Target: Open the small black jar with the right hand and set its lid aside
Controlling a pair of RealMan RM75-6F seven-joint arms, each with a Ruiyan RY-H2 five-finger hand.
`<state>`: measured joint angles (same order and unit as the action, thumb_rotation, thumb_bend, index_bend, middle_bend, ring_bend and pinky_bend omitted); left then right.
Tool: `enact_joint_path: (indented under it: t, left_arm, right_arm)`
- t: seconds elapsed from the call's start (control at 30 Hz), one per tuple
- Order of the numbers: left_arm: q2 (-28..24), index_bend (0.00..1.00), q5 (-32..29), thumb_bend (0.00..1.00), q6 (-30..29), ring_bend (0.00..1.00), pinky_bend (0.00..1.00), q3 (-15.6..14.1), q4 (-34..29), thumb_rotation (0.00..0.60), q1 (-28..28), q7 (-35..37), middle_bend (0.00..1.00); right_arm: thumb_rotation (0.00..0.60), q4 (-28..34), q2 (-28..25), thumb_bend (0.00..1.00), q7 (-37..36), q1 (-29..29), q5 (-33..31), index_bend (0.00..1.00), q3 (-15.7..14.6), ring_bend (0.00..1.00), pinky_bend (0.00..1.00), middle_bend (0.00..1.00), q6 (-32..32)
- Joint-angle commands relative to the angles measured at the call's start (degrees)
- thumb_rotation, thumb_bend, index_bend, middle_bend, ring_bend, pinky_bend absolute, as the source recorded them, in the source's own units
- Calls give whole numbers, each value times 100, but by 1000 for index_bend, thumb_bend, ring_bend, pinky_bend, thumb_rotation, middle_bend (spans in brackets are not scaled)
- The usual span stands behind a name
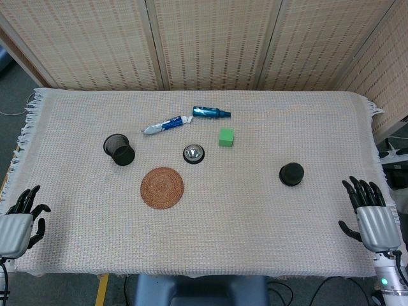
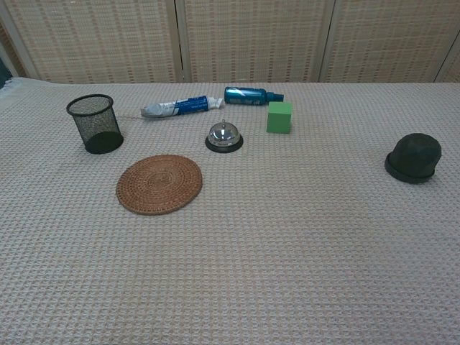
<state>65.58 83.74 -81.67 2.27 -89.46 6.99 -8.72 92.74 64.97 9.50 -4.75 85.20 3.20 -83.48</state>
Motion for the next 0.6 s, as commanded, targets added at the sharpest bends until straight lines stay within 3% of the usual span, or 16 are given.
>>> enact_joint_path:
  t: [0.03,0.37,0.6]
  left_arm:
    - [35,393,-12,627,-67,1,319,24,4,600,-23,-28,0]
    - [84,393,65,625,-231,1,319,36,-12,600,-64,-15,0]
    - [115,393,80,625,-282,1,319,57,29,600,-71,95,0]
  right_arm:
    - [600,9,-8,145,1,-10,-24,0,4,0,0,0,29]
    - [600,-2,-38,146,-99,-109,-222,0,90,0,0,0,240]
    - [600,-512,38,146,-855,-572,-595,0,312,0,0,0,1098]
